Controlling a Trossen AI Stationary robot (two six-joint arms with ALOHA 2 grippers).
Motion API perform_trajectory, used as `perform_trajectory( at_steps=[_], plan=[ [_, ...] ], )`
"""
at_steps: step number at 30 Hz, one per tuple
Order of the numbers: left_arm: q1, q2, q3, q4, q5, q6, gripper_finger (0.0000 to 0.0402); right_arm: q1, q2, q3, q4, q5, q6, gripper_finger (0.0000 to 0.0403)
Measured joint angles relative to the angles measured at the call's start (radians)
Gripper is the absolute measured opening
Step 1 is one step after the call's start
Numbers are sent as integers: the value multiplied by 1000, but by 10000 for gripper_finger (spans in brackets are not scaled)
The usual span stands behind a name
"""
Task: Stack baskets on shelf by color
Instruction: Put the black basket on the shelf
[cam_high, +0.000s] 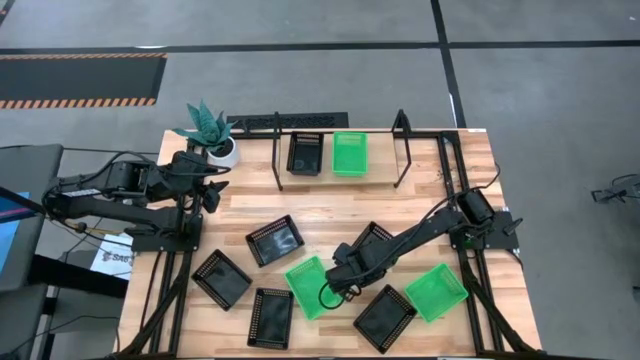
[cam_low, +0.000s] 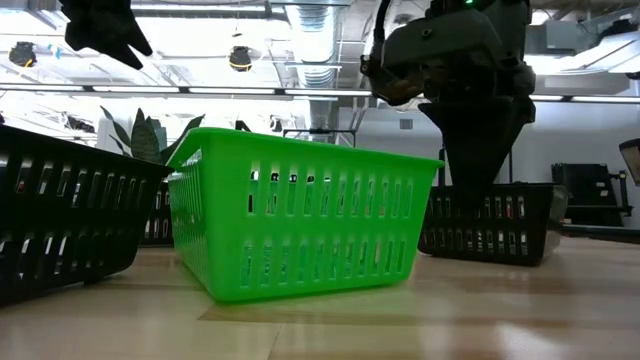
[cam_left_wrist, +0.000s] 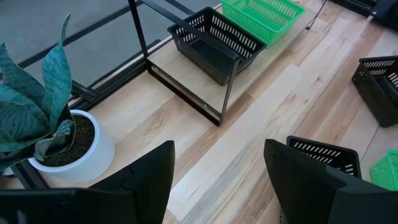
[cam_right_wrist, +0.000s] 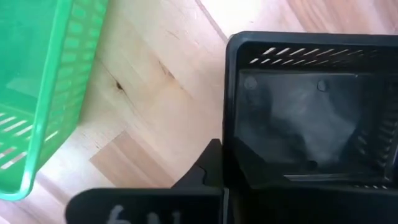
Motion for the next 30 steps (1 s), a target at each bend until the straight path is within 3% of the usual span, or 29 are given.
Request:
perform_trajectory(
  at_steps=[6, 13, 19, 22, 27, 30],
  plan=[
    [0, 0, 0, 0, 0, -1, 236, 5, -8, 32, -30, -15, -33, 7],
    [0, 0, 0, 0, 0, -2, 236, -3, -9, 255, -241, 34, -188, 4],
    [0, 0, 0, 0, -1, -2, 236, -47, -11, 513, -486, 259, -374, 4],
    [0, 0, 0, 0, -1, -7, 236, -78, -11, 592, -577, 427, -494, 3],
    [0, 0, 0, 0, -2, -9, 236, -131, -28, 602, -579, 665, -774, 3],
    [0, 0, 0, 1, -8, -10, 236, -188, -43, 570, -576, 703, -861, 3]
  ],
)
